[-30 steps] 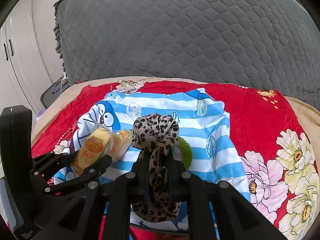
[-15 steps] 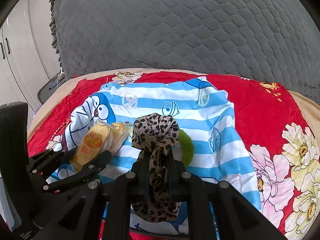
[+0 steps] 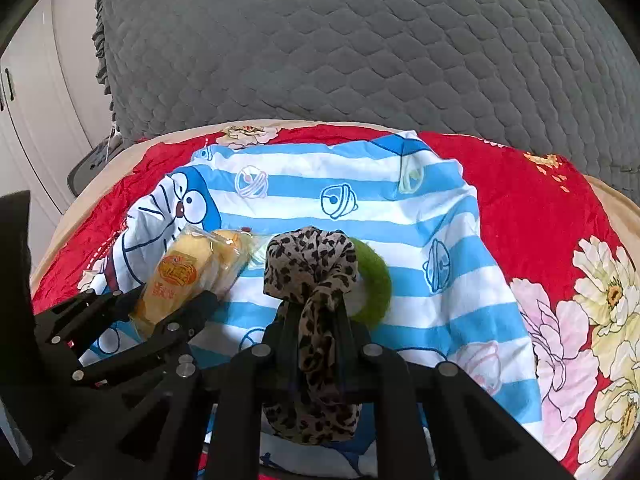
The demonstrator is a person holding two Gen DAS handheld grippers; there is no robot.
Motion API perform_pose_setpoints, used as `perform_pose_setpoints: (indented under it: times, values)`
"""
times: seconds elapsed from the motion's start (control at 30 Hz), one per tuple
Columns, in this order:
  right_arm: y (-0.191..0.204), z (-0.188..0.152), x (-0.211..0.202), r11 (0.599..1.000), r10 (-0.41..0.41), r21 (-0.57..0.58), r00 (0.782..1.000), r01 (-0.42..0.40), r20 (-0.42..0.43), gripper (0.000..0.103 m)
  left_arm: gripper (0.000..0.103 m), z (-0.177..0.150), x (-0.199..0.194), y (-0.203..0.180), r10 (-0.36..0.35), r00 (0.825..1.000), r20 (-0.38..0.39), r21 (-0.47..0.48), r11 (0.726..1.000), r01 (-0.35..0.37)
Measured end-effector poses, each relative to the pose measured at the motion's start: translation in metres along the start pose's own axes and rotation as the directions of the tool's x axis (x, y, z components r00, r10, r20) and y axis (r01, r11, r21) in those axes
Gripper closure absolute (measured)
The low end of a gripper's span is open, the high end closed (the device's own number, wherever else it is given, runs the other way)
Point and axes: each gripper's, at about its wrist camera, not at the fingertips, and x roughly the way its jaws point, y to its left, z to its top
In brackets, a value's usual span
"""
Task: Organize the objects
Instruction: 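Lower the cake onto the striped shirt while the right tool lowers the scrunchie beside the ring, then open the left tool on the cake while the right tool releases the scrunchie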
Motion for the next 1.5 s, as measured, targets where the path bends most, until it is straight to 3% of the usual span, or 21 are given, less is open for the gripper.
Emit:
perform_pose_setpoints:
  times: [1.03, 1.1, 1.2, 1.5]
  values:
    - [-0.018, -0.011, 0.017, 0.999, -0.005, 0.051, 0.998, 0.009, -0.068, 0.087, 0.057, 0.000, 0.012, -0.017, -0.011, 1.000, 0.014, 0.018, 1.000, 0.011]
    - [-0.018, -0.012, 0.016, 0.999, -0.003, 0.054, 0.998, 0.007, -0.068, 0.087, 0.051, -0.001, 0.012, -0.016, -0.012, 1.000, 0.009, 0.019, 1.000, 0.012]
    - [-0.019, -0.013, 0.015, 0.998, -0.001, 0.056, 0.998, 0.005, -0.070, 0.087, 0.032, -0.004, 0.014, -0.012, -0.023, 1.000, -0.020, -0.001, 1.000, 0.023]
    - [-0.023, -0.014, 0.013, 0.998, 0.009, 0.068, 0.997, -0.004, -0.076, 0.083, 0.027, -0.016, 0.021, -0.004, -0.001, 0.994, -0.106, 0.017, 1.000, 0.003]
